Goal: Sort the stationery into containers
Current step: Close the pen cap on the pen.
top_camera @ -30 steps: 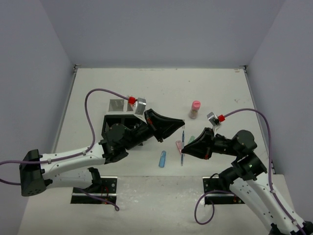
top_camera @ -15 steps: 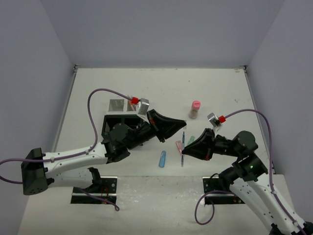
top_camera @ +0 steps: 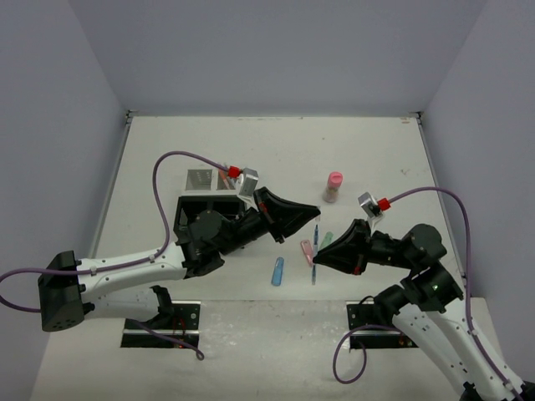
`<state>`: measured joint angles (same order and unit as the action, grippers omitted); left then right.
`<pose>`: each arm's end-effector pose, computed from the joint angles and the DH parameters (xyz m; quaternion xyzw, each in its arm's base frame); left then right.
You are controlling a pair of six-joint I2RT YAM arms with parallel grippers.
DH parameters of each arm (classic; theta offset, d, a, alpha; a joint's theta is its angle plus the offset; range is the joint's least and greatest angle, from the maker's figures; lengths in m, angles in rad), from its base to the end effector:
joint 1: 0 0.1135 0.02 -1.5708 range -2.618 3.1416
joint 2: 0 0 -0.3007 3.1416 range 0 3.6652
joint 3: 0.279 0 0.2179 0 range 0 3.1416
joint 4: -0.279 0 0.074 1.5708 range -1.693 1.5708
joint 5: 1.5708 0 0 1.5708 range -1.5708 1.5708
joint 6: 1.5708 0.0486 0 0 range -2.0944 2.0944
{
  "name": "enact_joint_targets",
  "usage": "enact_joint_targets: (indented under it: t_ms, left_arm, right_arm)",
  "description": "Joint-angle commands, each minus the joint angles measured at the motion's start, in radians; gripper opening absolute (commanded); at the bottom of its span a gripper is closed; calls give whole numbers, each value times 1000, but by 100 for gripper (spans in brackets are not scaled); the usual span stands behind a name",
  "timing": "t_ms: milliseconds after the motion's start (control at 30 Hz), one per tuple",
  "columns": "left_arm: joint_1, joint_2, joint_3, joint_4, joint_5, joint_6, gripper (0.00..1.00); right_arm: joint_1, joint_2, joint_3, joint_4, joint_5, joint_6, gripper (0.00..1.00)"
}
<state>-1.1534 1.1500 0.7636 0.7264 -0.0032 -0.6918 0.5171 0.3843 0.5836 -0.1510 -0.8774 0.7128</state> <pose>0.0931 -0.2096 0.4055 0.1308 0.5623 -0.6504 0.4937 0.0160 0.0521 0.3316 -0.2450 0.6516 0.6175 0.3663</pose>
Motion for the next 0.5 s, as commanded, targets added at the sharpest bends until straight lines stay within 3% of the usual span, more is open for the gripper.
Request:
enact_joint_targets:
  t_ms: [0, 467]
  left_arm:
    - [-3, -16, -10, 52, -20, 17, 0]
    - [-3, -12, -6, 57, -17, 12, 0]
  right_arm:
    - [4, 15, 43, -12, 13, -20, 0]
    - [4, 14, 51, -35, 32, -34, 0]
